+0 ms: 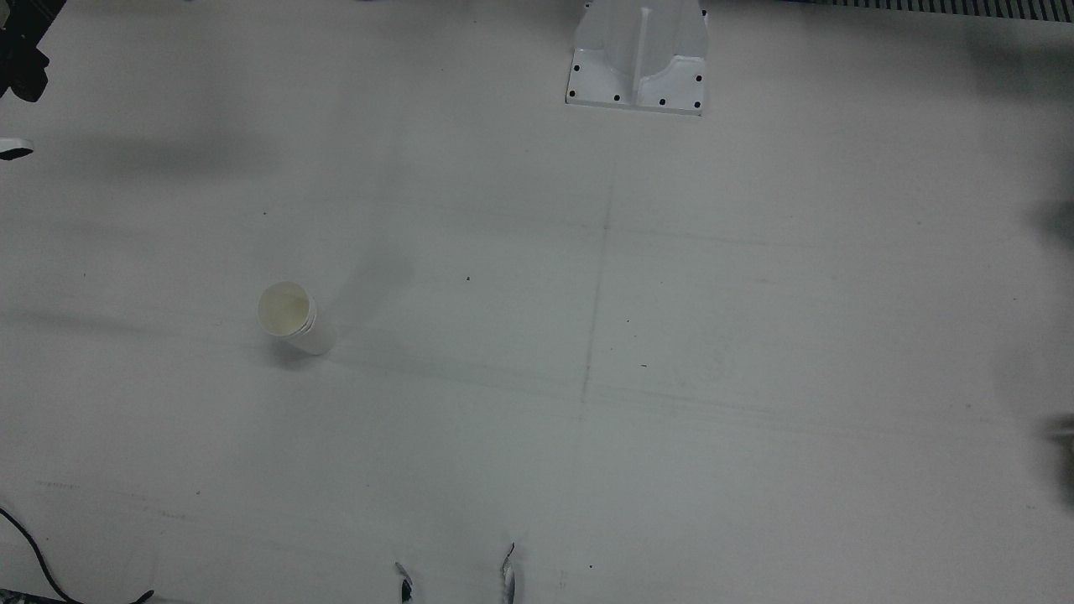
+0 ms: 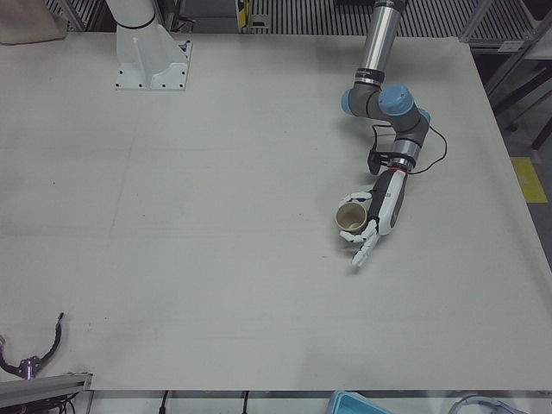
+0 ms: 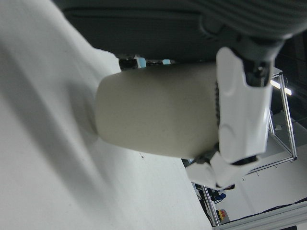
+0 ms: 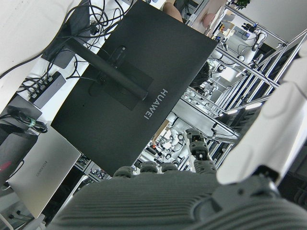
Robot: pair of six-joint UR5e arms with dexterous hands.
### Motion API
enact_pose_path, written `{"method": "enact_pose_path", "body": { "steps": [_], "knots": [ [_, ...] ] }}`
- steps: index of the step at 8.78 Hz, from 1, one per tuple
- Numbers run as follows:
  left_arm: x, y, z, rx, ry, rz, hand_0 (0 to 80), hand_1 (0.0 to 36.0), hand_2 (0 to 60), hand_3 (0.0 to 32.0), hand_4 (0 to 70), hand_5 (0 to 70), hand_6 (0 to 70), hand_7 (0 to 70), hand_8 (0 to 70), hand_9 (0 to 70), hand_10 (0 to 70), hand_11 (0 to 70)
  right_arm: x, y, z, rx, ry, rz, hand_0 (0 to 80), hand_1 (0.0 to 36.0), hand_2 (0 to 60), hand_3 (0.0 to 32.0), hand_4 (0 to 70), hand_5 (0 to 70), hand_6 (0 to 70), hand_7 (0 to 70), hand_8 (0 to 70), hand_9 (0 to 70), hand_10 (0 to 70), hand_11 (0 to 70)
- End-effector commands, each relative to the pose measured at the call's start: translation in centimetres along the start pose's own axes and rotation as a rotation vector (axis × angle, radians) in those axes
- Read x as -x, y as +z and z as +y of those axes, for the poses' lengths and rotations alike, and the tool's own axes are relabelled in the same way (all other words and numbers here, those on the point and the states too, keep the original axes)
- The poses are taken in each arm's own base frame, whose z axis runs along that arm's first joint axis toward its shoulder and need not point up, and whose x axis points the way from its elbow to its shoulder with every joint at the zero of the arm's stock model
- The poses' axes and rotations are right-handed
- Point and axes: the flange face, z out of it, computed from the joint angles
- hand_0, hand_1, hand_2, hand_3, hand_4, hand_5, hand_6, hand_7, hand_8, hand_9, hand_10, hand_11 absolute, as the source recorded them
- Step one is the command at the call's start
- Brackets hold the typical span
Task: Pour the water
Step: 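Bring the right hand toward the other white paper cup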
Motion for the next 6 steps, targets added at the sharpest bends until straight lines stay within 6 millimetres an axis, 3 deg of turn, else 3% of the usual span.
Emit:
{"method": "enact_pose_path", "body": {
  "steps": [1, 3, 4, 6],
  "knots": [
    [-1.5, 0.9, 2.8, 0.001, -0.096, 0.025, 55.0, 36.0, 60.0, 0.0, 29.9, 68.0, 5.2, 11.0, 4.7, 7.3, 6.8, 13.4, -0.2, 0.1, 0.2, 0.002, -0.002, 0.001, 43.2, 7.3, 0.0, 0.0, 4.1, 3.0, 0.4, 1.0, 2.0, 1.3, 0.0, 0.0],
    [-2.7, 2.5, 6.1, 0.037, -0.113, 0.045, 50.1, 36.0, 60.0, 0.0, 31.5, 65.0, 4.5, 10.1, 3.9, 6.3, 6.1, 11.8, -2.2, 0.6, 0.1, -0.025, -0.007, -0.001, 43.6, 7.6, 0.1, 0.0, 4.6, 3.3, 0.8, 1.7, 2.1, 1.5, 0.0, 0.1],
    [-3.1, 2.8, 6.9, 0.037, -0.114, 0.045, 48.5, 36.0, 60.0, 0.0, 34.0, 63.6, 5.4, 10.7, 4.5, 7.1, 6.3, 11.9, -3.2, 1.5, 2.1, 0.003, -0.002, -0.003, 43.1, 7.6, 0.8, 0.0, 4.8, 2.9, 1.0, 1.4, 2.2, 1.7, 0.0, 0.5],
    [-3.2, 2.8, 6.9, 0.039, -0.156, 0.046, 44.1, 36.0, 60.0, 0.0, 39.0, 41.7, 7.7, 12.0, 5.9, 9.0, 6.6, 11.8, -5.1, 2.4, 4.7, 0.034, 0.006, 0.003, 43.0, 7.6, 1.1, 0.0, 4.7, 2.5, 0.9, 0.9, 2.2, 1.7, 0.0, 0.6]
  ]
}}
